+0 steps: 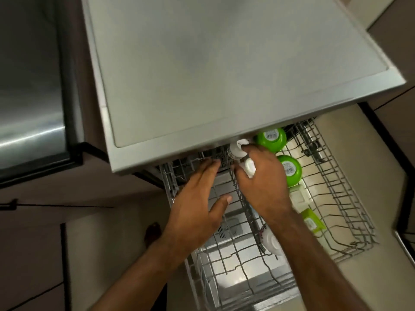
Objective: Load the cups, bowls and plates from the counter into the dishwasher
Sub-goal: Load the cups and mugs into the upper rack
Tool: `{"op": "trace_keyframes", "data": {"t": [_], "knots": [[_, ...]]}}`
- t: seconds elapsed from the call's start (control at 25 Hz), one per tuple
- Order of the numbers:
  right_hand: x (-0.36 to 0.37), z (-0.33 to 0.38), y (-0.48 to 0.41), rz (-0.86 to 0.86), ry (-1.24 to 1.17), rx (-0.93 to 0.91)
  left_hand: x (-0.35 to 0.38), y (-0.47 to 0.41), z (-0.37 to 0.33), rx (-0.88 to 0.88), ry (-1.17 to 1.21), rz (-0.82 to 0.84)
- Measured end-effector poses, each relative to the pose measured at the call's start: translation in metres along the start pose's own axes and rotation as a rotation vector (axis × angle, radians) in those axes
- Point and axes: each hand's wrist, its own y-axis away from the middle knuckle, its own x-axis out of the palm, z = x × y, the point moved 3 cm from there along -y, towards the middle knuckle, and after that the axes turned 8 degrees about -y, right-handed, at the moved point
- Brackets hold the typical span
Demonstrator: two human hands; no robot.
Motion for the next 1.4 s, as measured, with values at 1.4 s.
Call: {"op": "trace_keyframes", "data": {"t": [1.4], "knots": [[0.123, 0.495, 0.005, 0.647, -0.155, -0.422, -0.401, 0.208, 0.242, -0.632, 0.046, -0.816]]}}
